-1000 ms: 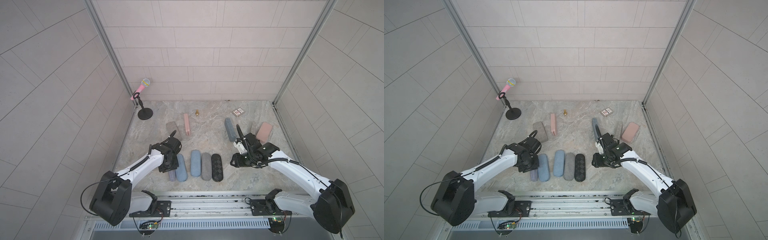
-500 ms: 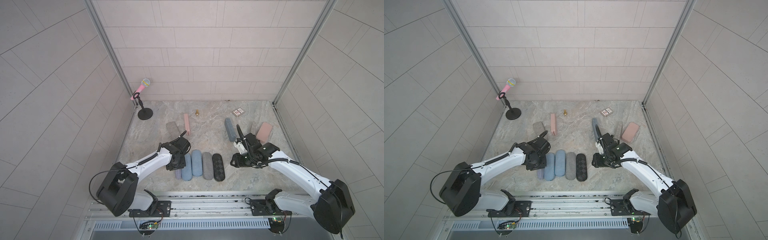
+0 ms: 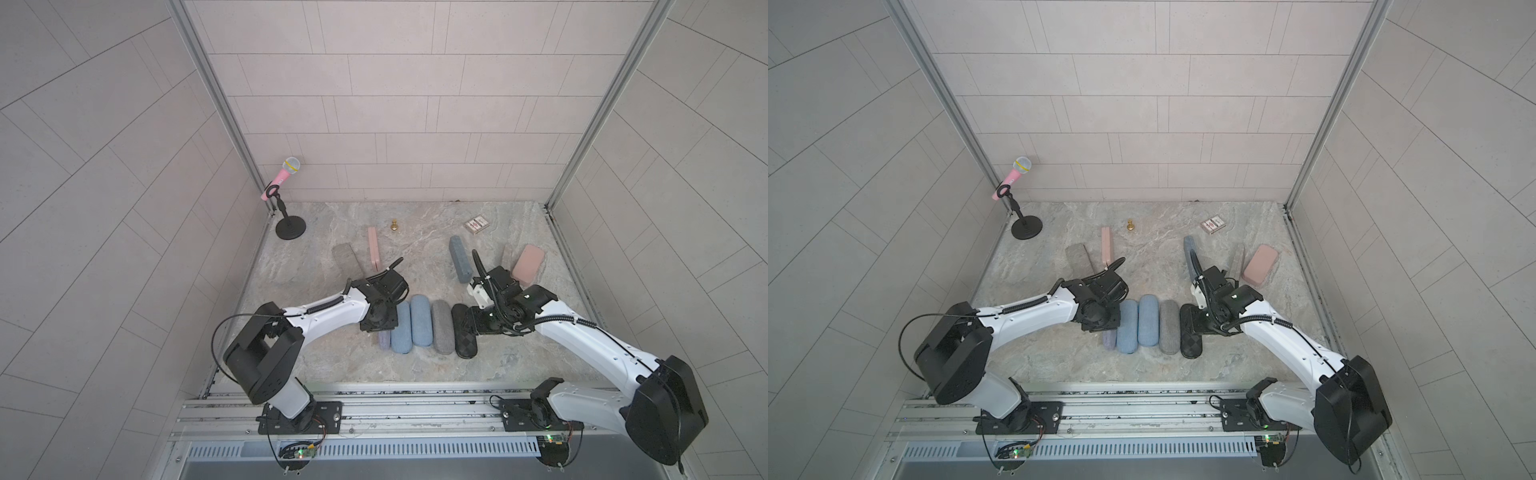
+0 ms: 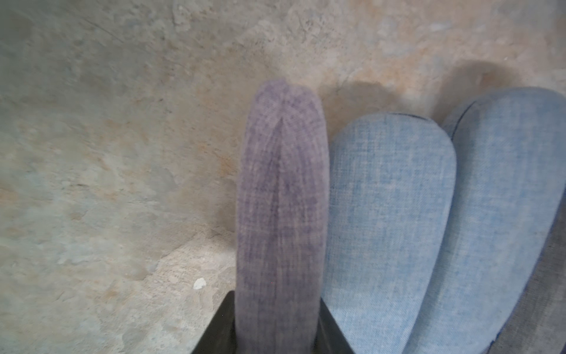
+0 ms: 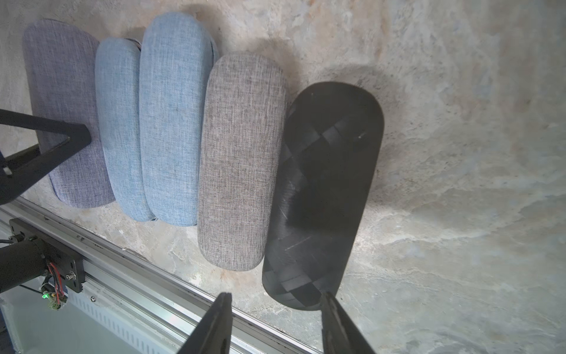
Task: Close the glasses case
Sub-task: Move the glasses case to the center of the board, then place the glasses case at the center of the board.
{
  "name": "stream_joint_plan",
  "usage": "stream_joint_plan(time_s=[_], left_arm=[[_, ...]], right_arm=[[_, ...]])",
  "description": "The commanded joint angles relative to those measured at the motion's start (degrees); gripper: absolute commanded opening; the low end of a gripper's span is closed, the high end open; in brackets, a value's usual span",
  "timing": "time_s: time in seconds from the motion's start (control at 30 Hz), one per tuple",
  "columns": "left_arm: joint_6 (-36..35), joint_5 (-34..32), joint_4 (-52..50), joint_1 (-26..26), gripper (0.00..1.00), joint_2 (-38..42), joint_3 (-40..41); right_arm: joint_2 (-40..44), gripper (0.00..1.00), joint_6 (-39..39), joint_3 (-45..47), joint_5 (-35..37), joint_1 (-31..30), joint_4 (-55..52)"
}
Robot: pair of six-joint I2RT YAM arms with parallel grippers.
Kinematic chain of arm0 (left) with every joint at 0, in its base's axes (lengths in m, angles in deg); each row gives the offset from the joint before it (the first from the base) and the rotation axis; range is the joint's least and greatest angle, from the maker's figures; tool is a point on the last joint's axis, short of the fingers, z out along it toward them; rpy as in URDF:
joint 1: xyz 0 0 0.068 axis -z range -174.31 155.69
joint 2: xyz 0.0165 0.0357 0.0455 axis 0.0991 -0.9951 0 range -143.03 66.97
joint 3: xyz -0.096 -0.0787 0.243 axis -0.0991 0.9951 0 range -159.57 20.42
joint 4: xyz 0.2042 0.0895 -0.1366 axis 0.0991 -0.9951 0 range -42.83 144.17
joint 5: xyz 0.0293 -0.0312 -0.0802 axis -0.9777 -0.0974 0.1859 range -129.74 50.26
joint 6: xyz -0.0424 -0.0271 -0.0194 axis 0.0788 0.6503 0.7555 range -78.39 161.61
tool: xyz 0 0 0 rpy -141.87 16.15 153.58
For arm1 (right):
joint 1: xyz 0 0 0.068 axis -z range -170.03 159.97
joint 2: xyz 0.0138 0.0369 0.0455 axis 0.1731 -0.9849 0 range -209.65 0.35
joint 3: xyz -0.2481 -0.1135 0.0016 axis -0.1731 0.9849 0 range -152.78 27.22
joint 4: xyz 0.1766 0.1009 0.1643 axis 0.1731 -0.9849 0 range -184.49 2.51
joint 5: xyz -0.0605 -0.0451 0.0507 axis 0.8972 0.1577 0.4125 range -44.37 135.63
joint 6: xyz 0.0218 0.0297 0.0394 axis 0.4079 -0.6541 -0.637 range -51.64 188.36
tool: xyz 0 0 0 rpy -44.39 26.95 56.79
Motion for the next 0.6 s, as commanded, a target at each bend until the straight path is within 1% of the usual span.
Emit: stream_joint_plan(time_s=[0.0,0.2,0.37,0.4,0.57], left_arm=[[-1.4,0.7,3.0,0.2,0.27,0.7,0.5],[-3.7,1.7,4.9,-0.7,0.28,4.0,4.6],[-4.7,3.0,6.4,-2.8,0.29,7.0,8.2],[-5.0,3.3,6.4,-3.4,0.31,7.5,8.8],[-6.5,3.9,5.3,-6.3,0.46,10.5,10.8]], right_arm=[[-0.5,0.49,-0.2,-0.6,1.3,0.2,-0.9],[-1.9,0.49,-0.7,-1.4,1.3,0.2,-0.9],[-3.2,0.49,-1.4,-2.7,1.2,0.1,-0.9],[-3.4,0.49,-1.6,-2.9,1.2,0.0,-0.9],[-4.9,0.49,-2.5,-4.1,1.9,-1.1,-0.6]])
